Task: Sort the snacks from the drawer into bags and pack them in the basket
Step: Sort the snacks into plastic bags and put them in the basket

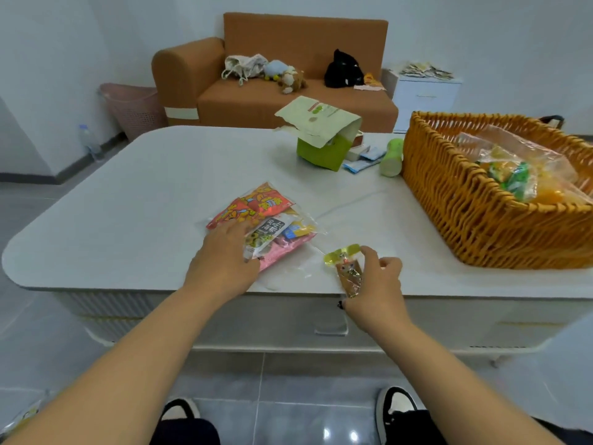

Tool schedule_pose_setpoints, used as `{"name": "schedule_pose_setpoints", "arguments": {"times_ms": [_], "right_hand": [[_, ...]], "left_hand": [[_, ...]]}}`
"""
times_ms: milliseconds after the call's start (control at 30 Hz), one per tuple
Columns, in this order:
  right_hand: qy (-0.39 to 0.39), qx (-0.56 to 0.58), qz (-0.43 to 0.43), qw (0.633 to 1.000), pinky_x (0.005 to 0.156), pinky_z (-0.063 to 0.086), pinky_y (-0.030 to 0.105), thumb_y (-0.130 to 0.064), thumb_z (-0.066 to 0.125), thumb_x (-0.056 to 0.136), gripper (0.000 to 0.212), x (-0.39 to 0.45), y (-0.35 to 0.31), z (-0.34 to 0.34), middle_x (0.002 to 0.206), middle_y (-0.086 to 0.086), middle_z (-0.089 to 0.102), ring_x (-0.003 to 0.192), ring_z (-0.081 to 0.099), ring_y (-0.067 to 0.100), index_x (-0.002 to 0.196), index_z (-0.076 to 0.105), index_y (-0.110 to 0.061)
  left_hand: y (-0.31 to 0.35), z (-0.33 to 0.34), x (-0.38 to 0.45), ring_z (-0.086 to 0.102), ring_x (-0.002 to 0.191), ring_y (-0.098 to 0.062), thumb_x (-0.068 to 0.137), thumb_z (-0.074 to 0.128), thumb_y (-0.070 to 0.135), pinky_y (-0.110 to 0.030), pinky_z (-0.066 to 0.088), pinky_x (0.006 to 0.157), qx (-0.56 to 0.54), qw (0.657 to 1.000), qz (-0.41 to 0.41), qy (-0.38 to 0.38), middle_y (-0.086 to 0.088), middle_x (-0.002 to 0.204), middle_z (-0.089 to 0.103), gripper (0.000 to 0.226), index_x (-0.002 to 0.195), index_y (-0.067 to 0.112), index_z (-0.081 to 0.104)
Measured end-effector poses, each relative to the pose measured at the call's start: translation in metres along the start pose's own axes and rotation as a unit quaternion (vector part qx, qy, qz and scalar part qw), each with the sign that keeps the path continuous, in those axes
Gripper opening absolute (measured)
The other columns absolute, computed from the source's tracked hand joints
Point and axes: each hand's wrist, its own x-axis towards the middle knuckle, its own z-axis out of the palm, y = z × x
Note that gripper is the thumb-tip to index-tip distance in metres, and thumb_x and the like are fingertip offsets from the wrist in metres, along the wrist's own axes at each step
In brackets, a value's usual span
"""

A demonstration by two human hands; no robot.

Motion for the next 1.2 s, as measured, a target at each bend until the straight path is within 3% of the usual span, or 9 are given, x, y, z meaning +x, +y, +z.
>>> {"name": "schedule_pose_setpoints", "arguments": {"times_ms": [167, 267, 333, 467, 567, 667, 833, 967, 1200], "right_hand": [[-0.082, 0.16, 0.018, 0.984, 0.047, 0.041, 0.012, -0.005, 0.067, 0.079, 0.076, 0.011, -0.019, -0.016, 0.108, 0.005, 0.061, 0.081, 0.058, 0.015, 0.142, 0.035, -0.033], [-0.122, 0.292, 0.071, 0.946, 0.061, 0.056, 0.03, -0.006, 0.067, 0.081, 0.043, 0.013, -0.034, -0.019, 0.1, 0.006, 0.067, 0.078, 0.066, 0.019, 0.116, 0.056, -0.028], [-0.177, 0.336, 0.088, 0.921, 0.058, 0.055, 0.032, -0.006, 0.062, 0.086, 0.023, 0.013, -0.041, -0.02, 0.098, 0.01, 0.068, 0.073, 0.065, 0.022, 0.103, 0.063, -0.021], [-0.288, 0.314, 0.086, 0.9, 0.058, 0.049, 0.027, -0.003, 0.054, 0.09, 0.025, 0.01, -0.049, -0.017, 0.093, 0.01, 0.067, 0.071, 0.062, 0.021, 0.104, 0.063, -0.021], [-0.248, 0.346, 0.118, 0.897, 0.067, 0.046, 0.032, -0.002, 0.058, 0.089, 0.029, 0.016, -0.051, -0.006, 0.104, 0.01, 0.067, 0.081, 0.063, 0.024, 0.111, 0.056, -0.021], [-0.213, 0.377, 0.15, 0.889, 0.058, 0.047, 0.03, -0.001, 0.059, 0.087, 0.016, 0.021, -0.058, 0.003, 0.095, 0.012, 0.066, 0.072, 0.062, 0.023, 0.102, 0.061, -0.007], [-0.139, 0.518, 0.173, 0.826, 0.048, 0.054, 0.026, 0.005, 0.058, 0.088, 0.02, 0.027, -0.07, 0.013, 0.092, 0.014, 0.062, 0.069, 0.062, 0.02, 0.108, 0.061, 0.006], [-0.168, 0.603, 0.17, 0.761, 0.064, 0.061, 0.03, 0.008, 0.05, 0.087, 0.023, 0.032, -0.077, 0.017, 0.085, 0.017, 0.066, 0.066, 0.066, 0.023, 0.108, 0.057, 0.005], [-0.155, 0.577, 0.178, 0.782, 0.052, 0.057, 0.021, 0.012, 0.058, 0.084, 0.024, 0.034, -0.086, 0.038, 0.087, 0.016, 0.068, 0.065, 0.068, 0.019, 0.108, 0.06, 0.009]], "left_hand": [[-0.004, -0.006, -0.004, 0.045, 0.133, -0.02, 0.068, 0.049, 0.04, -0.044, 0.044, 0.104, -0.016, 1.0, 0.011, 0.01, 0.005, 0.143, 0.05, 0.071, 0.139, 0.031, 0.052], [-0.003, -0.008, -0.005, 0.039, 0.138, -0.011, 0.081, 0.059, 0.041, -0.04, 0.039, 0.11, -0.021, 0.999, 0.016, 0.02, 0.009, 0.148, 0.047, 0.055, 0.136, 0.036, 0.055], [-0.002, -0.008, -0.005, 0.041, 0.137, -0.01, 0.086, 0.061, 0.043, -0.037, 0.039, 0.109, -0.011, 0.999, 0.018, 0.037, 0.009, 0.146, 0.049, 0.046, 0.131, 0.035, 0.061], [0.0, -0.007, -0.005, 0.044, 0.134, -0.01, 0.089, 0.063, 0.04, -0.03, 0.038, 0.105, -0.009, 0.999, -0.005, 0.053, 0.011, 0.145, 0.051, 0.038, 0.126, 0.032, 0.065], [0.0, -0.005, -0.004, 0.046, 0.133, -0.01, 0.09, 0.062, 0.04, -0.032, 0.041, 0.106, -0.008, 0.998, 0.002, 0.06, 0.011, 0.142, 0.054, 0.037, 0.125, 0.031, 0.066], [0.002, -0.005, -0.004, 0.046, 0.133, -0.009, 0.091, 0.06, 0.042, -0.032, 0.04, 0.107, -0.011, 0.998, -0.001, 0.06, 0.012, 0.141, 0.055, 0.038, 0.127, 0.03, 0.065], [0.003, -0.006, -0.007, 0.049, 0.13, -0.009, 0.092, 0.059, 0.041, -0.029, 0.041, 0.106, -0.021, 0.998, 0.003, 0.06, 0.012, 0.137, 0.058, 0.037, 0.127, 0.029, 0.065], [-0.001, -0.01, -0.011, 0.056, 0.122, -0.009, 0.092, 0.06, 0.038, -0.028, 0.042, 0.104, -0.043, 0.998, 0.0, 0.049, 0.013, 0.133, 0.061, 0.033, 0.124, 0.03, 0.067], [-0.012, -0.015, -0.016, 0.059, 0.115, -0.012, 0.088, 0.066, 0.039, -0.039, 0.05, 0.096, -0.11, 0.993, -0.014, 0.041, 0.014, 0.123, 0.066, 0.03, 0.117, 0.035, 0.069]]}}
